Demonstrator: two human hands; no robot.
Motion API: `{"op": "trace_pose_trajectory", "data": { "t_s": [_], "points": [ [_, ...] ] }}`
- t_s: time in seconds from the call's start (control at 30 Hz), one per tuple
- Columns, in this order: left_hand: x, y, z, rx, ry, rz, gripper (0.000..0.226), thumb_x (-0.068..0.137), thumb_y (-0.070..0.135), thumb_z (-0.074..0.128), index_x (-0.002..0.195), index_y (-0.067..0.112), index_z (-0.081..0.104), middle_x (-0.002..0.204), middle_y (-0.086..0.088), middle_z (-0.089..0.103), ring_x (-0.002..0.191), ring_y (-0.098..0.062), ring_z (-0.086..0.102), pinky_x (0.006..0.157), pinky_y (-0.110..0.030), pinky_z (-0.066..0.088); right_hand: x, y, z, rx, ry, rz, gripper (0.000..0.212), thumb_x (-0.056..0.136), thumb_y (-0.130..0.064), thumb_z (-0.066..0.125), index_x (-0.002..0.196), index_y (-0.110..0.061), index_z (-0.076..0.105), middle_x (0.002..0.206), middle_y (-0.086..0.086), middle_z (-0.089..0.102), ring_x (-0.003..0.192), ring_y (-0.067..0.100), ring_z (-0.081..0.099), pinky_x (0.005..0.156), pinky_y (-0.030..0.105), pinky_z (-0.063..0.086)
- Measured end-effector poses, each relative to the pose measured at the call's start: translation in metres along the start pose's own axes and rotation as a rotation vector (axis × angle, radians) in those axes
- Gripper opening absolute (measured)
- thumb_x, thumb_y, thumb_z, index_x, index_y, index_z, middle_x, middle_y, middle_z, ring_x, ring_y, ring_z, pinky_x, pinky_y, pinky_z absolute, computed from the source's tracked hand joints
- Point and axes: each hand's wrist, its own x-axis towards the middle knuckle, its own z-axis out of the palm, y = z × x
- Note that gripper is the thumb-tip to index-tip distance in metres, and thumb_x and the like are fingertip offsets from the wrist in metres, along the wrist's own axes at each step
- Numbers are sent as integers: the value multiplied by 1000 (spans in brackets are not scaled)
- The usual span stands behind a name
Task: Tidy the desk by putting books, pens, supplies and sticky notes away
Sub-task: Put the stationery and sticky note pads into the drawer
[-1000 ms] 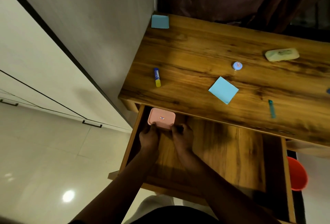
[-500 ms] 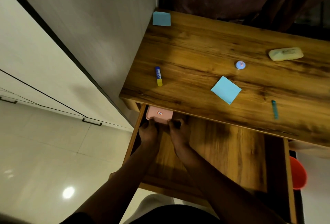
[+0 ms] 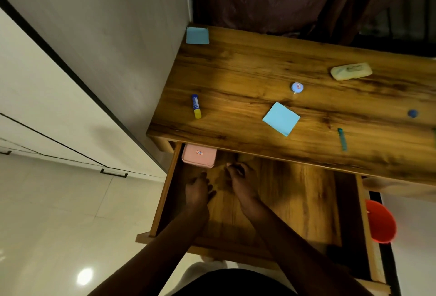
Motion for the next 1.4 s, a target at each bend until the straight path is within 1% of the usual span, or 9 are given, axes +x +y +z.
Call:
{"op": "trace_pose_trajectory", "data": {
  "t_s": [0.13,0.3,0.5,0.7,0.8,0.9,1.07,1.23,1.4],
  "points": [
    [-25,-9,22,131,-138,49,25,102,21,54,122,9,64,115,-10,67,106,-27,66,87,-41,58,-12,0,-37,195,-52,16,23,90,-48,70,104,-30,70,106,-4,76,98,15,74,89,45,62],
    [-51,2,77,207,-264,252,19,102,23,57,112,12,69,108,-10,74,97,-25,71,85,-44,59,-16,-25,-100,358,48,-75,25,98,-30,67,116,-13,71,108,3,78,99,17,75,84,39,62],
    [-57,16,162,280,-376,370,27,95,37,67,117,22,71,114,1,74,104,-19,71,88,-43,61,11,-49,-173,454,177,-143,15,97,-26,68,95,-13,75,95,5,78,94,20,75,82,44,60],
    [-54,26,253,332,-383,464,13,87,28,70,96,20,76,103,-10,76,102,-37,71,86,-49,57,63,-60,-242,509,263,-184,11,96,-24,68,95,-15,76,94,13,76,95,34,72,86,47,56],
    [-42,33,296,407,-373,561,18,74,42,69,86,33,77,100,1,77,101,-24,71,94,-56,56,91,-67,-276,604,266,-176,9,98,-9,63,97,-14,71,86,-1,74,85,20,68,72,31,55],
    [-32,42,345,495,-342,649,30,73,47,67,98,31,75,106,4,76,106,-24,70,96,-49,56,121,-70,-310,651,257,-144,9,100,-6,61,106,-8,68,75,-12,73,73,7,68,63,20,55],
    [-19,64,425,585,-333,777,25,94,10,66,119,8,68,113,-3,69,108,-23,66,79,-12,46,175,-74,-347,701,250,-123,20,99,-13,64,119,-9,68,91,-9,72,84,6,66,76,26,54],
    [10,85,487,733,-283,938,38,94,12,62,132,14,61,130,-4,65,109,-20,65,83,-26,49,221,-76,-367,712,210,-151,19,100,-8,60,117,-3,66,99,3,65,91,15,59,84,32,47],
    [37,99,538,798,-270,962,47,98,13,53,145,20,52,146,-5,53,124,-25,59,97,-39,54,259,-87,-373,742,184,-80,26,103,-20,58,125,-10,65,99,0,64,85,12,60,74,30,50]
  ]
}}
